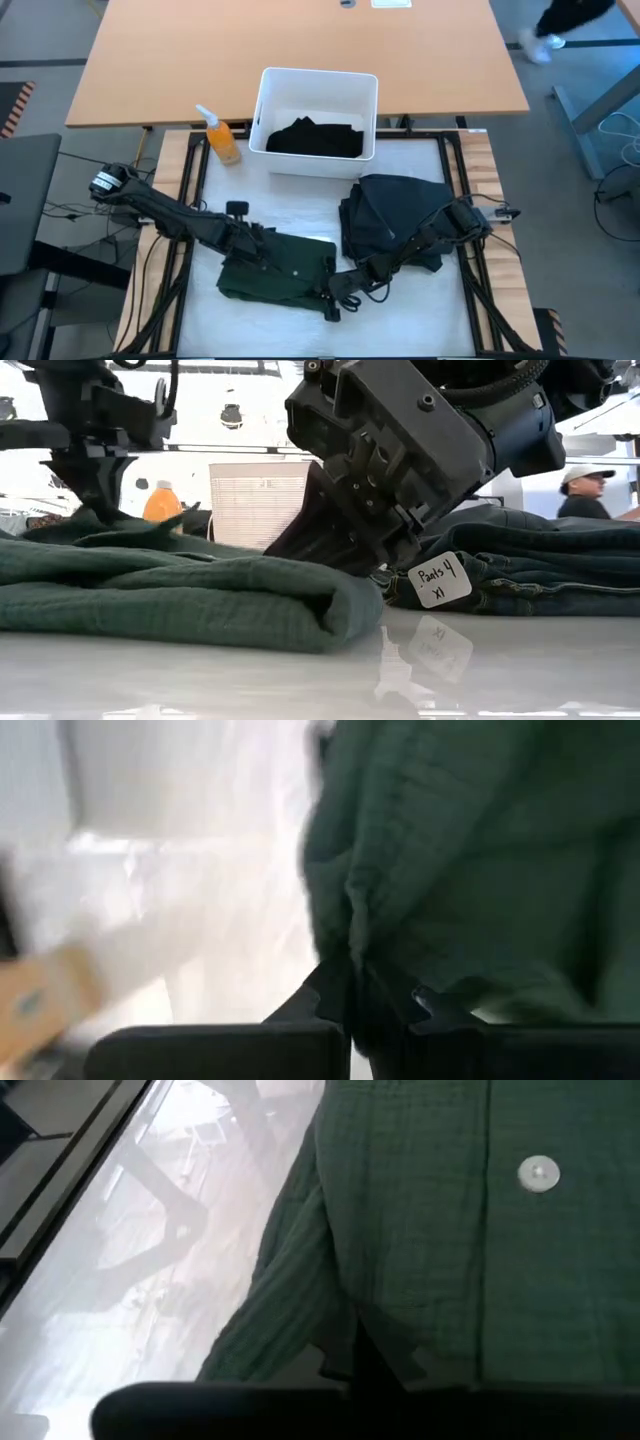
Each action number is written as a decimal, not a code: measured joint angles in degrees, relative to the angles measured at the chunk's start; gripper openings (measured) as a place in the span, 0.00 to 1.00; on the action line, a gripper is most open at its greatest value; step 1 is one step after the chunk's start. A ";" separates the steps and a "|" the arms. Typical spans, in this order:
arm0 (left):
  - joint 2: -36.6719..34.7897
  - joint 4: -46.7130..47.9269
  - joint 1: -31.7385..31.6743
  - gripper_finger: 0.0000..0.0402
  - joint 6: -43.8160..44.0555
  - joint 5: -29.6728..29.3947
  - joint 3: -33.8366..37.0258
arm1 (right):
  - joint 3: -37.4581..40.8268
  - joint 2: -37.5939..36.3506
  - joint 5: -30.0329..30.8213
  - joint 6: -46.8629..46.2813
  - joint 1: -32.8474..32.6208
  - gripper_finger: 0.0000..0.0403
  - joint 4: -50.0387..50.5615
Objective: Fold laundry
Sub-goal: Fold the green polo shirt from the white laundry organizer
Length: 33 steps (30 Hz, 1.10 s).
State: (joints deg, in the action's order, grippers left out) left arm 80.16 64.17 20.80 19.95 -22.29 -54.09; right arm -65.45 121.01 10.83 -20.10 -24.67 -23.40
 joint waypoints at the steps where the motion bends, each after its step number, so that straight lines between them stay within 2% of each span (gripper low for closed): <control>1: 0.00 2.71 -0.18 0.00 0.69 -0.68 -0.60 | 0.00 0.02 -0.06 -0.02 0.00 0.07 0.03; 6: 0.00 13.96 -0.62 0.00 4.47 -4.26 -4.65 | 0.00 0.02 -0.42 -0.04 0.00 0.04 0.05; 12: 0.00 25.31 -0.62 0.00 6.49 -4.73 -10.73 | 0.00 0.02 -0.44 -0.06 0.00 0.06 0.09; 23: -1.98 25.85 -1.40 0.00 4.07 -6.81 -16.38 | 0.00 0.02 -1.73 -0.50 0.00 0.05 0.38; 33: -1.78 23.53 -1.56 0.03 3.27 -5.03 -12.60 | 0.00 0.02 -2.14 -0.59 -0.02 0.05 0.42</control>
State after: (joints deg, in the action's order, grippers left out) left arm 78.38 87.69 19.25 23.22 -27.32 -66.69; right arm -65.45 121.03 8.69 -20.69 -24.69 -22.98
